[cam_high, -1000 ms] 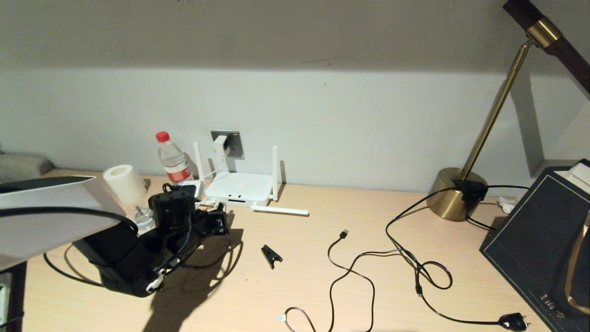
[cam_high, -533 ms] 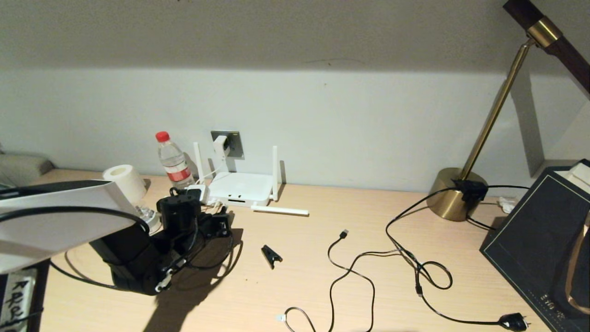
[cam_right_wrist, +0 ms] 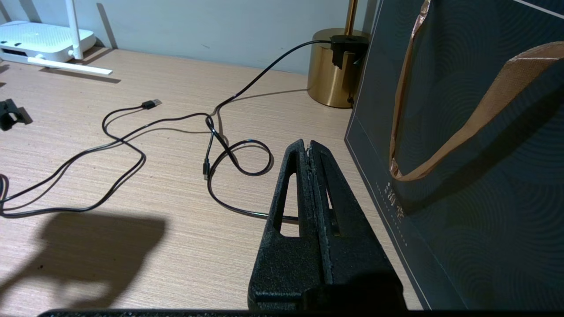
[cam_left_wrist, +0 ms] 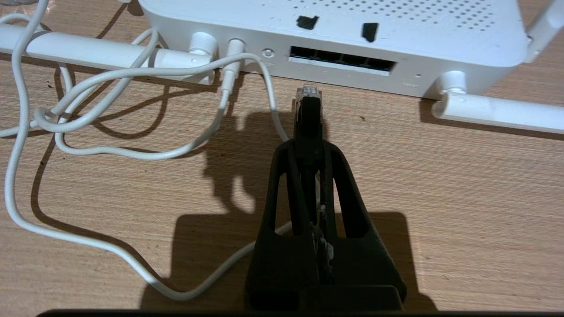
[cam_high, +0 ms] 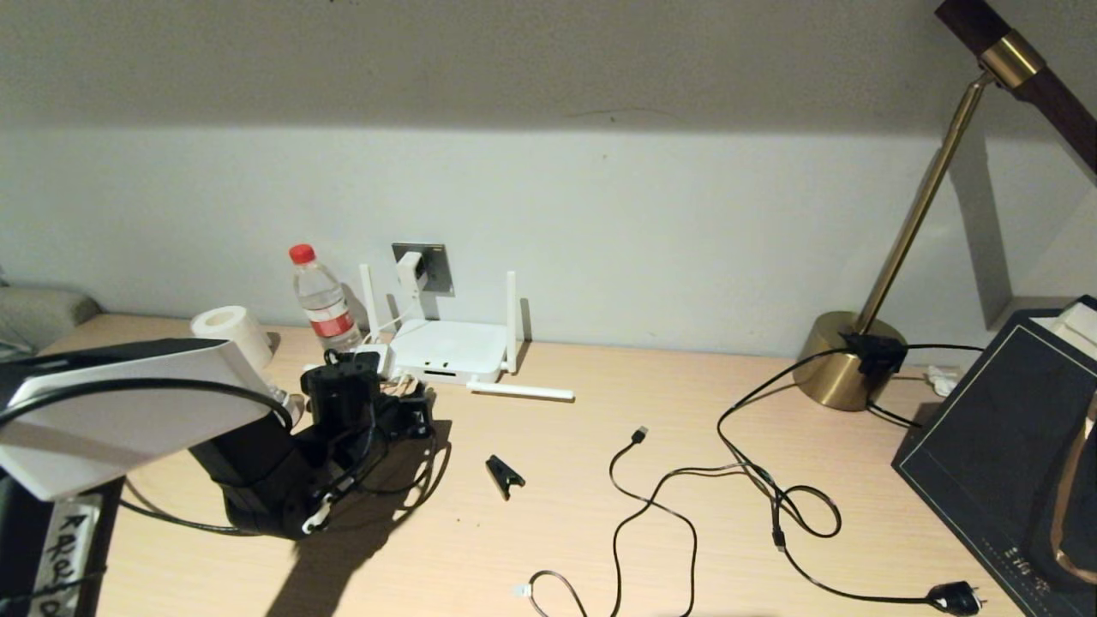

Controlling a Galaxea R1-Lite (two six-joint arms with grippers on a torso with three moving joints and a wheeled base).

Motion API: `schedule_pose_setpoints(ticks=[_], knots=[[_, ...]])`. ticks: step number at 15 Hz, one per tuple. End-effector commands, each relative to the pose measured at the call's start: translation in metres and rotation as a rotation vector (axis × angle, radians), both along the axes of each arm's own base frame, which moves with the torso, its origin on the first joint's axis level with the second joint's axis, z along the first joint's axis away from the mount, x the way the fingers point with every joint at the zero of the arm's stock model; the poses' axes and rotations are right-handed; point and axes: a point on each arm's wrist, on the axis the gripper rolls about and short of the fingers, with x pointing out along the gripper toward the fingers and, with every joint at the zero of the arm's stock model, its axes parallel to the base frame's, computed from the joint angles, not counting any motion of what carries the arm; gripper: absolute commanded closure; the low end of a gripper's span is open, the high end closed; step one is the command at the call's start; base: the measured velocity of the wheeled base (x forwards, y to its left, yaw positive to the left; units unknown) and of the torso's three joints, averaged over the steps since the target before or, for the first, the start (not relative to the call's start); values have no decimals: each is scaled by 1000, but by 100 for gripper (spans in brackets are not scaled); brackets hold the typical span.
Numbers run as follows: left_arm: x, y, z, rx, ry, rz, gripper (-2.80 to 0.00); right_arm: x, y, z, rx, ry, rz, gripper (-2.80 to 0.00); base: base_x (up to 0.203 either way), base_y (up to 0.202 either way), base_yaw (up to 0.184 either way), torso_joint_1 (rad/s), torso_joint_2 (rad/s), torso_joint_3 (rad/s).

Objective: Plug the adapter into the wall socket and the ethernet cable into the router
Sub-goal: Plug cable into router interface

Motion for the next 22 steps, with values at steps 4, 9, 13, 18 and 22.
schedule_pose_setpoints(ticks=[4,9,13,18,22], knots=[[7,5,-5,6,-6,-5,0,3,0,-10,-1,36,1,0,0,0,0,0,0,0],[7,6,-5,5,-6,-4,0,3,0,-10,-1,36,1,0,0,0,0,0,0,0],[9,8,-4,8,-11,-13,0,3,0,-10,-1,36,1,0,0,0,0,0,0,0],[10,8,-3,7,-15,-13,0,3,0,-10,-1,36,1,0,0,0,0,0,0,0],[10,8,-2,8,-17,-13,0,3,0,-10,-1,36,1,0,0,0,0,0,0,0]])
